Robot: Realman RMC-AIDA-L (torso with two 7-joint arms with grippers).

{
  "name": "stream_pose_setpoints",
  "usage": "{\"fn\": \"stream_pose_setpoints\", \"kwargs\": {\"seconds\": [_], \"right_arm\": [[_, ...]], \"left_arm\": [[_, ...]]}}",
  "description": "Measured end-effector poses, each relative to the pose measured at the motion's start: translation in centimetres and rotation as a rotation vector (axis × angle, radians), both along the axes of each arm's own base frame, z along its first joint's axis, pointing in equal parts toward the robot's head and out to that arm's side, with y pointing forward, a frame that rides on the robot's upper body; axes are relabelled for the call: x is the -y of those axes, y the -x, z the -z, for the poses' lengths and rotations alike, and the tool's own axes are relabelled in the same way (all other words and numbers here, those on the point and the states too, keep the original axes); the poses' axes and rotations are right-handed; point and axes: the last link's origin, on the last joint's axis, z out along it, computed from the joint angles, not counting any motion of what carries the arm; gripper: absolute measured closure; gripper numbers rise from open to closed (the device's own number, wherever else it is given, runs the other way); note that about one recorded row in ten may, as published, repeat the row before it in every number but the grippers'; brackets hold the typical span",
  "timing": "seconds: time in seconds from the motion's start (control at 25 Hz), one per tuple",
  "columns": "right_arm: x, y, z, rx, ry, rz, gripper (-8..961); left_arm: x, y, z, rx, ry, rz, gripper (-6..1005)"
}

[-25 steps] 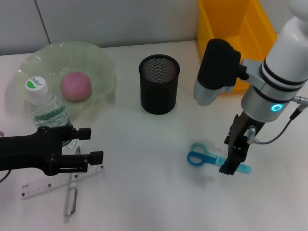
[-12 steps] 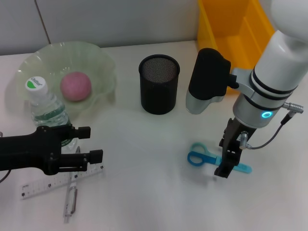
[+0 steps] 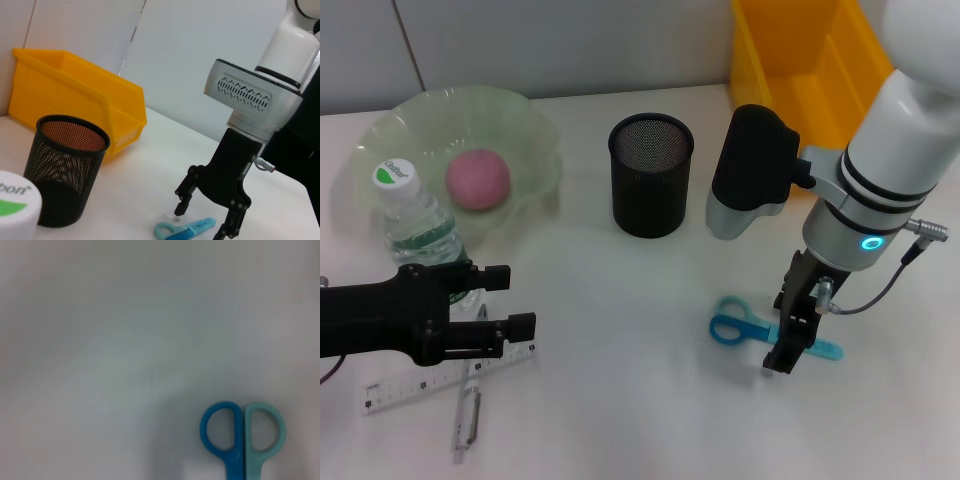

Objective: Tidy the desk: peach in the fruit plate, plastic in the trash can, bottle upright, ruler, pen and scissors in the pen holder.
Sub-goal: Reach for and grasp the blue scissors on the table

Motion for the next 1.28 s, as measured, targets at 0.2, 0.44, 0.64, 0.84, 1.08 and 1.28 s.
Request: {"fn": "stream_pose_setpoints", "kwargs": {"seconds": [0.2, 0.44, 0.64, 0.84, 1.08, 1.28], "right_arm": [[0.06, -0.03, 0.21, 0.003, 0.001, -0.006, 144], [0.13, 0.00, 0.48, -0.001, 0.005, -0.011, 147], [0.03, -0.15, 0.57, -0.003, -0.003, -0.009, 158], [0.00, -0.19, 0.60, -0.005, -0.012, -0.001, 221], [-0.07, -0.11, 0.60, -0.006, -0.016, 0.000, 384], [-0.10, -0.07, 0.60, -0.006, -0.017, -0.001, 506]], "left_arm": [[0.03, 0.00, 0.05, 0.001, 0.000, 0.000, 152], [0.03, 0.00, 0.04, 0.001, 0.000, 0.000, 152], [0.03, 0.00, 0.04, 0.001, 0.001, -0.001, 152], [0.03, 0.00, 0.04, 0.001, 0.001, -0.002, 152], [0.02, 0.03, -0.01, 0.000, 0.001, -0.002, 152], [-0.01, 0.01, -0.02, 0.000, 0.001, -0.002, 152]]}}
